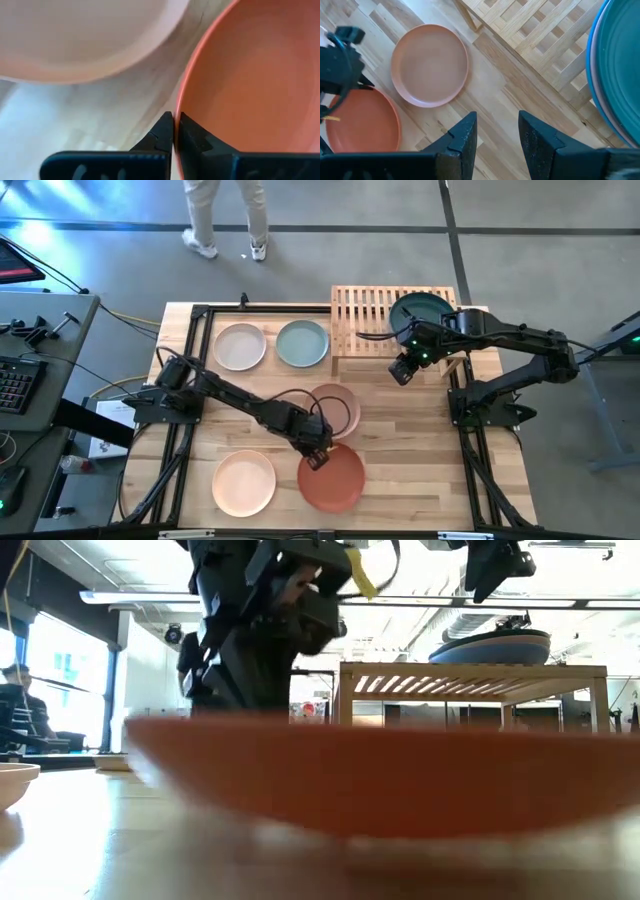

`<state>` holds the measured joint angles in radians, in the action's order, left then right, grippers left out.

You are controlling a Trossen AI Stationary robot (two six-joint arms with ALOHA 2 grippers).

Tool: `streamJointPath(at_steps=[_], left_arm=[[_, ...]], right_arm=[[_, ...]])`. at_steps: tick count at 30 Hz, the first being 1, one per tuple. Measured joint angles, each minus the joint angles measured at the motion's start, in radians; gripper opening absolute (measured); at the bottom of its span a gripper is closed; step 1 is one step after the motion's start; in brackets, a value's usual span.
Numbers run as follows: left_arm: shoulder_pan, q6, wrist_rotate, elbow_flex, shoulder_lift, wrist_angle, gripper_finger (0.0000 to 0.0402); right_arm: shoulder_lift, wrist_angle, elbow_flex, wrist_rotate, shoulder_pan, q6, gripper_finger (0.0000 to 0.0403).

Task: Place and stack plates onto a shelf
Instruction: Stack the orange plate on top of the green plate on the shelf

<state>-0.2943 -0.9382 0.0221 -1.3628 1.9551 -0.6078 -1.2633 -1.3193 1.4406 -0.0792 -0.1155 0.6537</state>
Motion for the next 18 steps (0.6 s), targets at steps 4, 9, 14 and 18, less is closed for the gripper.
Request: streamJointPath(at_steps=[4, 9, 14, 18], left_arm=[[0.020, 0.019, -0.008, 0.000, -0.055, -0.078, 0.0002], [0.041, 0.062, -0.010, 0.000, -0.139, -0.137, 0.0001], [0.083, 0.087, -0.051, 0.000, -0.229, -0.199, 0.0001], [0.137, 0.104, -0.072, 0.000, -0.299, -0.254, 0.0001]], right_arm=[[0.000, 0.000, 0.000, 0.000, 0.000, 0.000, 0.0121], [0.000, 0.001, 0.000, 0.013, 0.000, 0.000, 0.0121], [0.000, 0.007, 0.000, 0.021, 0.000, 0.011, 0.0121], [0.000, 0.041, 0.000, 0.015, 0.000, 0.019, 0.0121]])
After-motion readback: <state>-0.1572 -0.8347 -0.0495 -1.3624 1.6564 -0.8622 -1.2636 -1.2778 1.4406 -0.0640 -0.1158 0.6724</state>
